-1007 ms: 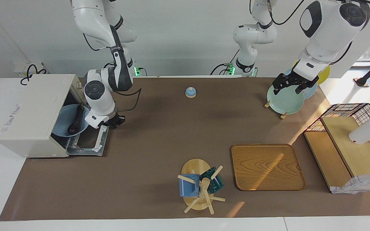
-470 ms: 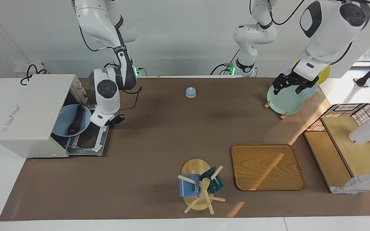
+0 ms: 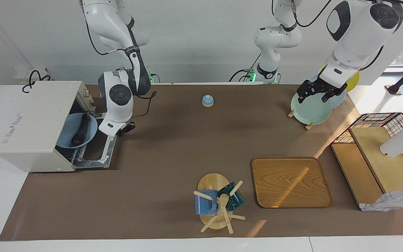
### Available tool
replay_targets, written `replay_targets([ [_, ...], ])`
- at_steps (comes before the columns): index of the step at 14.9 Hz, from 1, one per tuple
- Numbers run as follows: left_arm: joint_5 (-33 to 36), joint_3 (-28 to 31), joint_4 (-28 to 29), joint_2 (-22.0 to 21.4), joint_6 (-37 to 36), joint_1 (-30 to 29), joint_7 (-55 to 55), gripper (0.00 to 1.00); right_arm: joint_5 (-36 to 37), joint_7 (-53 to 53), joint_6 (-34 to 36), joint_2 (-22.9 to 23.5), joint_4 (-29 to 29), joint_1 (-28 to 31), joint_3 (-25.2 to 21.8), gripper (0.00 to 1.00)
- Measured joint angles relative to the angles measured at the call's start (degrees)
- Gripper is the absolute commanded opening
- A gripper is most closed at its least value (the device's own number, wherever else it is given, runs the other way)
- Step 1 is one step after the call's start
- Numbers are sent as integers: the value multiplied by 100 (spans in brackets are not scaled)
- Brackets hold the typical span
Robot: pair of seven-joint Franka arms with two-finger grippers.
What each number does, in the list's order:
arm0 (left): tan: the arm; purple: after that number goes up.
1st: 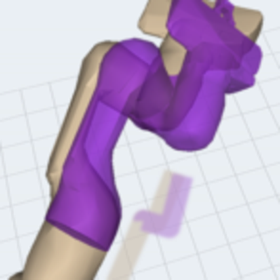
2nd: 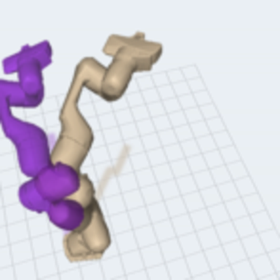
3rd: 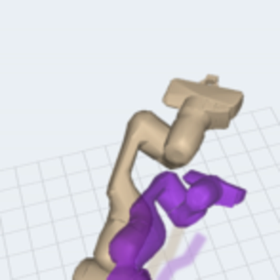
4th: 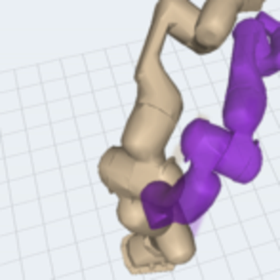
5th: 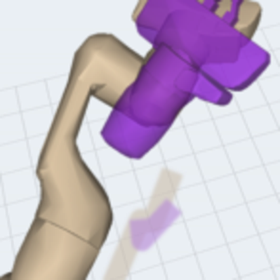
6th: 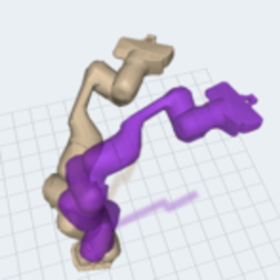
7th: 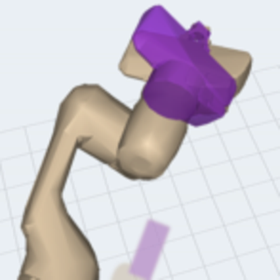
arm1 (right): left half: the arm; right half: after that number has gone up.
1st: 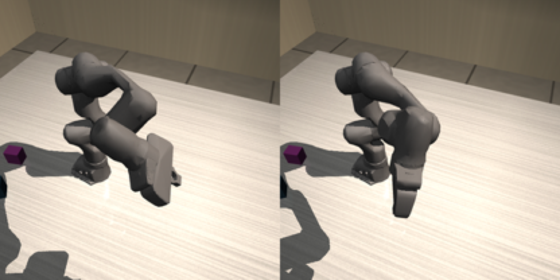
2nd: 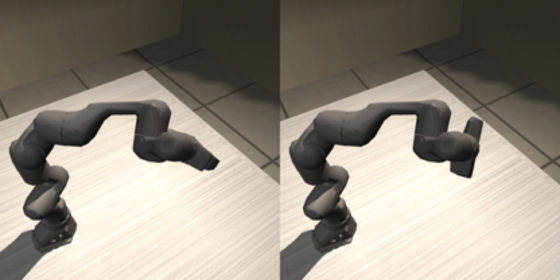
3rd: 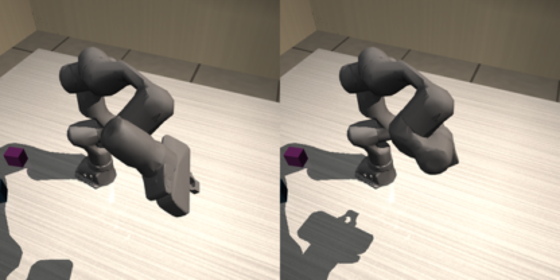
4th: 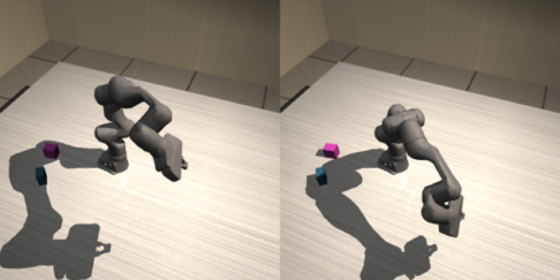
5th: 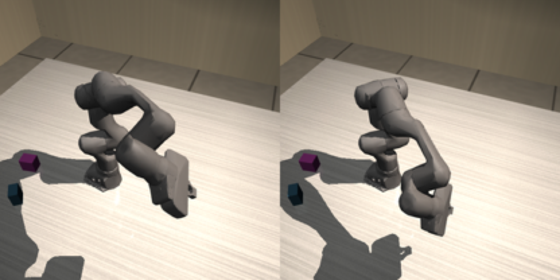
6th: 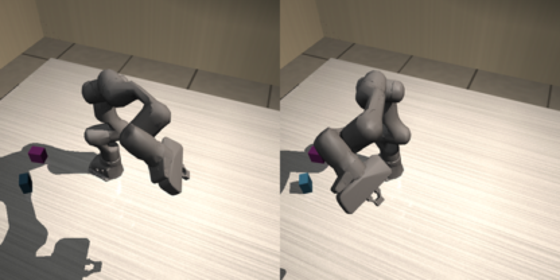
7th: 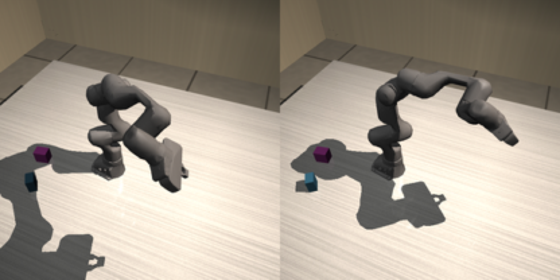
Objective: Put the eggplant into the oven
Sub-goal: 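Push the oven door shut with the right gripper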
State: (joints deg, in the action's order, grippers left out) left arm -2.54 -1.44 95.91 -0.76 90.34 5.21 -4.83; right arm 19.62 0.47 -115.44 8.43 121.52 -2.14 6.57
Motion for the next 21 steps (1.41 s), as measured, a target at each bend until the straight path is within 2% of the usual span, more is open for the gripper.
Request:
replay_targets([
  [5, 0, 0, 0, 0, 0, -1, 0, 100, 1, -502, 732, -252, -362, 50, -24, 0],
  [11, 0, 0, 0, 0, 0, -2, 0, 100, 83, -1328, 1139, -773, -514, 469, -53, 0],
  [16, 0, 0, 0, 0, 0, -2, 0, 100, 336, -2138, 1151, -1053, -578, 1035, -191, 0],
  [21, 0, 0, 0, 0, 0, -3, 0, 100, 299, -2184, 1172, -1057, -607, 1073, -183, 2],
])
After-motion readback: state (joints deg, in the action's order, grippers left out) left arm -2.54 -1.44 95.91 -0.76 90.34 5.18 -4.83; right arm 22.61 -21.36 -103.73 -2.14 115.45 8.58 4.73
